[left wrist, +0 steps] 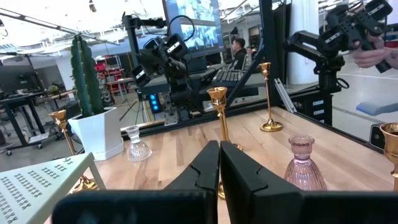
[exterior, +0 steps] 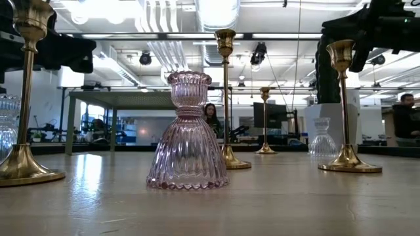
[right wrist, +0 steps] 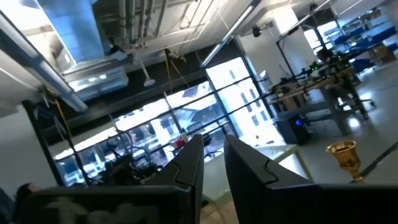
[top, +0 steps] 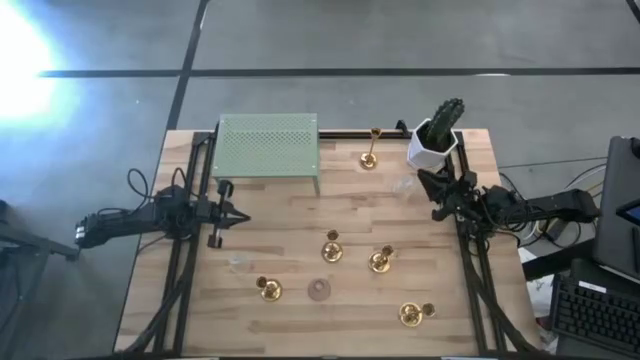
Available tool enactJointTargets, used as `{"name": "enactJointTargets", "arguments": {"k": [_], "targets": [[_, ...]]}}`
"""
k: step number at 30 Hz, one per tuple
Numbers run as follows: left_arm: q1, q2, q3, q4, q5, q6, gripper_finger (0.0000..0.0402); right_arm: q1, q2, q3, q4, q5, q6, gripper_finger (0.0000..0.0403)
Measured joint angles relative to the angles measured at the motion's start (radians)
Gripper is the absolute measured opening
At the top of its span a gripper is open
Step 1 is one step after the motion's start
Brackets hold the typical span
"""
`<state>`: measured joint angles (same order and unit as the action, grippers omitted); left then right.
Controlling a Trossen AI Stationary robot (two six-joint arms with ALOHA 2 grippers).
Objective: Pick & Place candle stick holders
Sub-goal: Put the golden candle holder on the shelf
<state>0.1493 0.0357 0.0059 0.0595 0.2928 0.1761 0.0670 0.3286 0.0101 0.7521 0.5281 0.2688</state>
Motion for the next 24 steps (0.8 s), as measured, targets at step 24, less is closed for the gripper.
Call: {"name": "enactJointTargets", "arguments": {"k": [24], "targets": [[0.0, 0.0, 0.0, 0.0, 0.0, 0.0, 0.0019, -0.002, 0.565, 0.343, 0.132, -0.554, -0.293, 0.0051]]}}
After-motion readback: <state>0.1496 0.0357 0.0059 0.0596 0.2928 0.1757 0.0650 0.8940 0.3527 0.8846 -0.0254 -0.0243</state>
